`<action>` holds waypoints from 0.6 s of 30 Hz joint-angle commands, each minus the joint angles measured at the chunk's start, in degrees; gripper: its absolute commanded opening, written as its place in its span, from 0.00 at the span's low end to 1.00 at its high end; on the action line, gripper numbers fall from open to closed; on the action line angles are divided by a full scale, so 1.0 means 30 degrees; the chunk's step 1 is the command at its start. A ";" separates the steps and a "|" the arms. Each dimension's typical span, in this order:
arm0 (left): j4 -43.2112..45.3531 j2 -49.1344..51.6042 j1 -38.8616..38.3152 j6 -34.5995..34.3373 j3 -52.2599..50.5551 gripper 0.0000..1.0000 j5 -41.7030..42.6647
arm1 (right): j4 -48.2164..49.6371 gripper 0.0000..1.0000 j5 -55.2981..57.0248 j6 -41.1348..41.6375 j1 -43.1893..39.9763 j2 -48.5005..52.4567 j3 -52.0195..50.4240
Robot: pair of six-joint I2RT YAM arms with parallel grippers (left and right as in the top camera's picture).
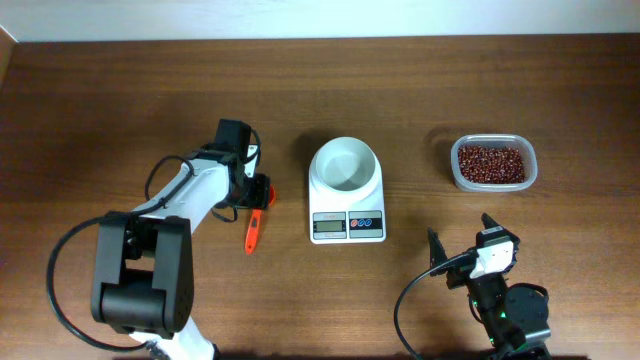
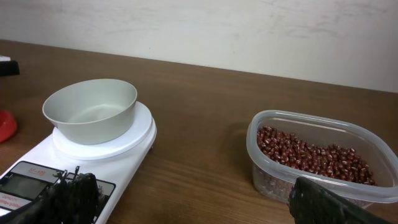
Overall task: Scoop item into bowl and weigh 50g on scale
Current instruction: 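Move the left gripper over the orange scoop handle, then close the left gripper on the orange scoop handle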
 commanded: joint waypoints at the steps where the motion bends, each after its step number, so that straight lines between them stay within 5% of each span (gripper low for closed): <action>1: 0.0153 0.0175 -0.0029 -0.0117 -0.0233 0.60 0.0313 | -0.0087 0.99 0.0080 0.0051 -0.0073 -0.0087 -0.0095; 8: -0.1173 -0.2805 0.0029 -0.0051 0.1173 0.74 0.0233 | -0.0087 0.99 0.0080 0.0051 -0.0073 -0.0087 -0.0095; 9: -0.1603 -0.3577 0.0007 -0.0066 0.1173 0.73 0.0495 | -0.0087 0.99 0.0080 0.0051 -0.0073 -0.0087 -0.0095; 11: -0.2616 -0.4036 -0.0007 -0.0058 0.1166 0.49 0.2390 | -0.0087 0.99 0.0080 0.0051 -0.0073 -0.0087 -0.0095; 18: -0.0984 -0.3942 -0.1508 -0.0729 -0.2441 0.50 0.0364 | -0.0087 0.99 0.0080 0.0051 -0.0073 -0.0087 -0.0095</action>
